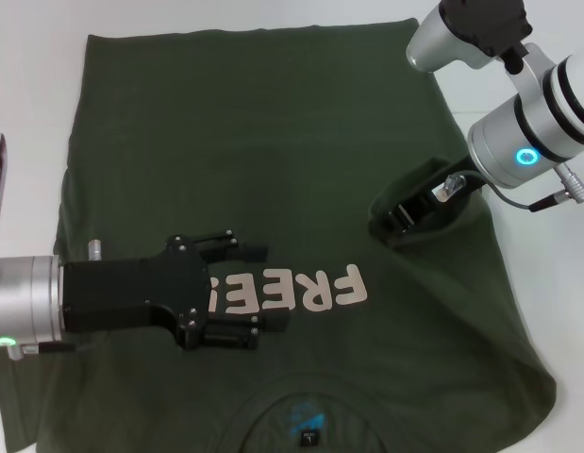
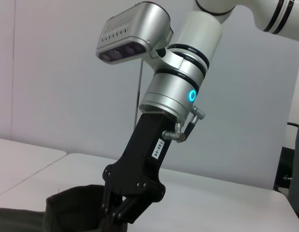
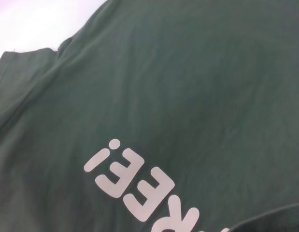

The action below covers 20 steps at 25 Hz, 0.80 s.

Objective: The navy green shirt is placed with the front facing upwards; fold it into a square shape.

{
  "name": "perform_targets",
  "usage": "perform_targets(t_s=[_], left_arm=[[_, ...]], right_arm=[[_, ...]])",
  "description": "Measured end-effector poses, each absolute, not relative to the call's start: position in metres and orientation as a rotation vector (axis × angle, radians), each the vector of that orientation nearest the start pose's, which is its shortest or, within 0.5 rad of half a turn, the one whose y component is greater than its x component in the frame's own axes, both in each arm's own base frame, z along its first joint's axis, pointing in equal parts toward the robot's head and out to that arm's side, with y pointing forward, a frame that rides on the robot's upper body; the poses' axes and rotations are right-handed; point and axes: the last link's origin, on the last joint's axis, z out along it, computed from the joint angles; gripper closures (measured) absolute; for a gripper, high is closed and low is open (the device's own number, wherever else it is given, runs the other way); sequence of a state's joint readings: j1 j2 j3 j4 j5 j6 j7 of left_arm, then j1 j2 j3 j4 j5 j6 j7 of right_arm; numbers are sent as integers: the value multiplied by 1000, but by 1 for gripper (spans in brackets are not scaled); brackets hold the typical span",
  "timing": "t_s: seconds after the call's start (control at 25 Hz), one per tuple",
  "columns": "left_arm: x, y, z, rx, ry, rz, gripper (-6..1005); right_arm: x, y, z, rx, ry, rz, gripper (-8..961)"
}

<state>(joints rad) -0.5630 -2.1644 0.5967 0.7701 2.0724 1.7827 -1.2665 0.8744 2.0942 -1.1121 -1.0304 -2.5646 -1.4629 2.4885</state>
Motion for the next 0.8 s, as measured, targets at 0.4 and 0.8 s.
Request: perform_targets(t_s=[0.4, 0.8], left_arm=[[-224, 312, -8, -2864, -301, -851, 124], [-225, 311, -10, -2862, -290, -858, 124]], right_arm=[[146, 410, -12, -2627, 1024, -252, 942], [145, 411, -20, -2646, 1075, -182, 937]])
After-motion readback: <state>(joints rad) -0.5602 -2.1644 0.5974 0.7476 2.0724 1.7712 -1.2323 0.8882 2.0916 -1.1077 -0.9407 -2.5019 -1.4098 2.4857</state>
